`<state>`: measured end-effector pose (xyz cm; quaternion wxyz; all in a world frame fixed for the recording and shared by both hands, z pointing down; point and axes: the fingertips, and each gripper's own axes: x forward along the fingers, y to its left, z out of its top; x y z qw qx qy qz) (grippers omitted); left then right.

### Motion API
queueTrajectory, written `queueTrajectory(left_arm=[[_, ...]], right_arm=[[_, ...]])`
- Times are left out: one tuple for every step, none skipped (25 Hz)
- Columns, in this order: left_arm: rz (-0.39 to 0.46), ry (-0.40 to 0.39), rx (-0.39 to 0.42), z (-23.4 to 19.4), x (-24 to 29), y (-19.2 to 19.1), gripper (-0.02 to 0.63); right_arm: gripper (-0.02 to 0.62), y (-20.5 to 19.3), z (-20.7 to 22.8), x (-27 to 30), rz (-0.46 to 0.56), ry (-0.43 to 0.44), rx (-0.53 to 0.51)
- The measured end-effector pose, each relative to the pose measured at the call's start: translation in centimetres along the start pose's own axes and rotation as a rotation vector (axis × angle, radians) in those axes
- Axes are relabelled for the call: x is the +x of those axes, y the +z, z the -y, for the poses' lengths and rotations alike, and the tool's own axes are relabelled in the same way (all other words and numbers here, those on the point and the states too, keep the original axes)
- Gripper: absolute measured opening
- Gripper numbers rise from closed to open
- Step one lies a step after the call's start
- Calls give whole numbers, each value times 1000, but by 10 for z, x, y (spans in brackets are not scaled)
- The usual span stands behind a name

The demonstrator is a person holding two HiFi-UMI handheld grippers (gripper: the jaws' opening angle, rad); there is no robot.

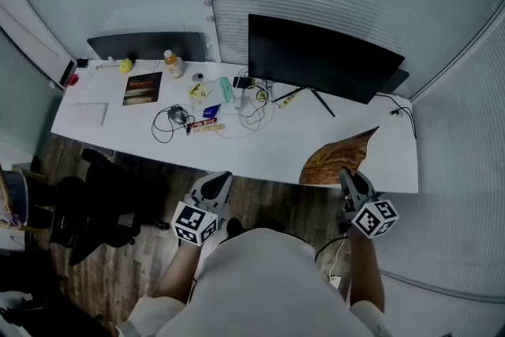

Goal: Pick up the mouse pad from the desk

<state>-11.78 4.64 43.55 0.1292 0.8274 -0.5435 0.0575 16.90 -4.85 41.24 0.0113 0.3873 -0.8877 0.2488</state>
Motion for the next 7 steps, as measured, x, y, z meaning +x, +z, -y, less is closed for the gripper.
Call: queueTrajectory(left_arm=[[1,0,0,-1,0,0,17],[2,1,0,-3,0,1,17],[2,1,-1,-4,0,1,17],[2,1,-1,-5,-1,1,17],[2,1,-1,-5,-1,2,17],[3,2,-1,-6,-1,2,17],[4,2,-1,-6,-1,3,17]], right_arm=[[51,0,-1,1,1,0,0],[51,0,-1,2,1,0,0],[51,1,-2,3,1,1,-1],[51,1,-3,3,2,1,-2],[51,2,-4,4,3,2,-3],[51,2,-5,4,3,2,-4],[51,3,-5,5,4,3,-6]])
